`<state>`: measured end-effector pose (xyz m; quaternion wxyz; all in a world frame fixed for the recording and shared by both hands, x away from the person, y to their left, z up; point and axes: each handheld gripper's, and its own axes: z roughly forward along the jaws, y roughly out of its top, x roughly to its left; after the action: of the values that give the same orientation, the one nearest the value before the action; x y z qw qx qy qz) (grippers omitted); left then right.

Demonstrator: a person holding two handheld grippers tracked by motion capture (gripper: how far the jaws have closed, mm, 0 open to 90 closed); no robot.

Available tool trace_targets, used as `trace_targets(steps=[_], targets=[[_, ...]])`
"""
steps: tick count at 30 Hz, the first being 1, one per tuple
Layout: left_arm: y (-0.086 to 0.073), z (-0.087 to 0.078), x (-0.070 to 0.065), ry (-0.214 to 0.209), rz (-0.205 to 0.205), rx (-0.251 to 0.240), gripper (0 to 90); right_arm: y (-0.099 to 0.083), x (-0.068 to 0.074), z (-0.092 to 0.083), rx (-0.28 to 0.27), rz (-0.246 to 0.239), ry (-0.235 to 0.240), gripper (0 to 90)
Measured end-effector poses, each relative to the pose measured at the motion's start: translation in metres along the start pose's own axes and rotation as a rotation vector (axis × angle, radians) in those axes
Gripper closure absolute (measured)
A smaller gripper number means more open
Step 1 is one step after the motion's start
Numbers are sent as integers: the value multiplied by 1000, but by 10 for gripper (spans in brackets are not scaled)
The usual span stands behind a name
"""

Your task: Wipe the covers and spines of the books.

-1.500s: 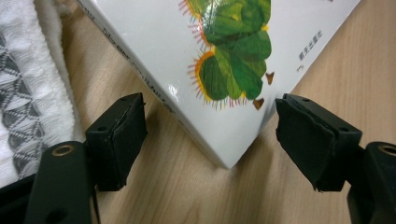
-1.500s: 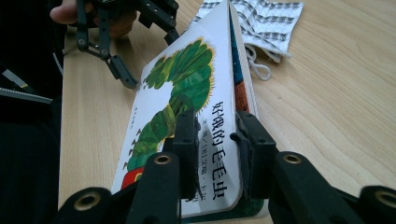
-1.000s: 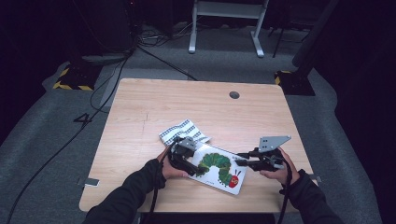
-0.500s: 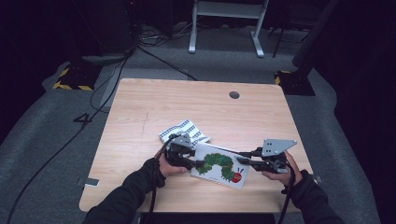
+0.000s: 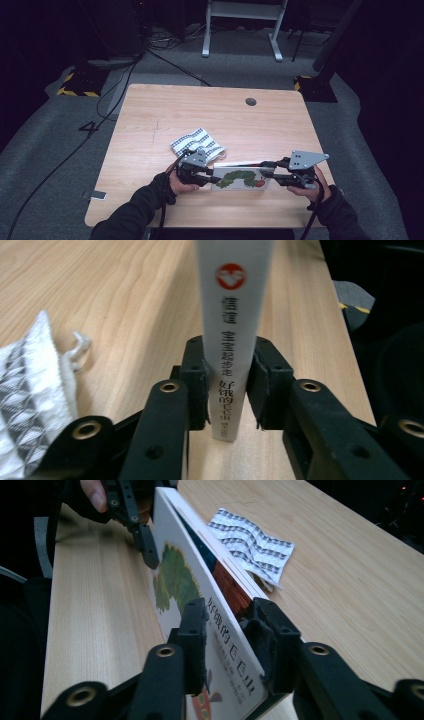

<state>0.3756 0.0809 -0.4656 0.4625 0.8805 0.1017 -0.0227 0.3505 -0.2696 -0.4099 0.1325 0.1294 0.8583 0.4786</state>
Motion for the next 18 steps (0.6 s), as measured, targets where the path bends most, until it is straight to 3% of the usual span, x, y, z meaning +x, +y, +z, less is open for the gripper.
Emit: trace_targets(steps=[7,10,15,18], targets=[[-1,-3,2,4,1,2,746,-11,-9,-17,-9,34,-65,500],[-2,-5,3,0,11,5,746,-20,-17,-21,-12,76,-94,483],[-3,-7,4,-12,21,8,746,-33,-22,-11,57,95,-78,434],[-3,-7,4,-16,28,10,747,-35,-23,-1,68,106,-46,418]])
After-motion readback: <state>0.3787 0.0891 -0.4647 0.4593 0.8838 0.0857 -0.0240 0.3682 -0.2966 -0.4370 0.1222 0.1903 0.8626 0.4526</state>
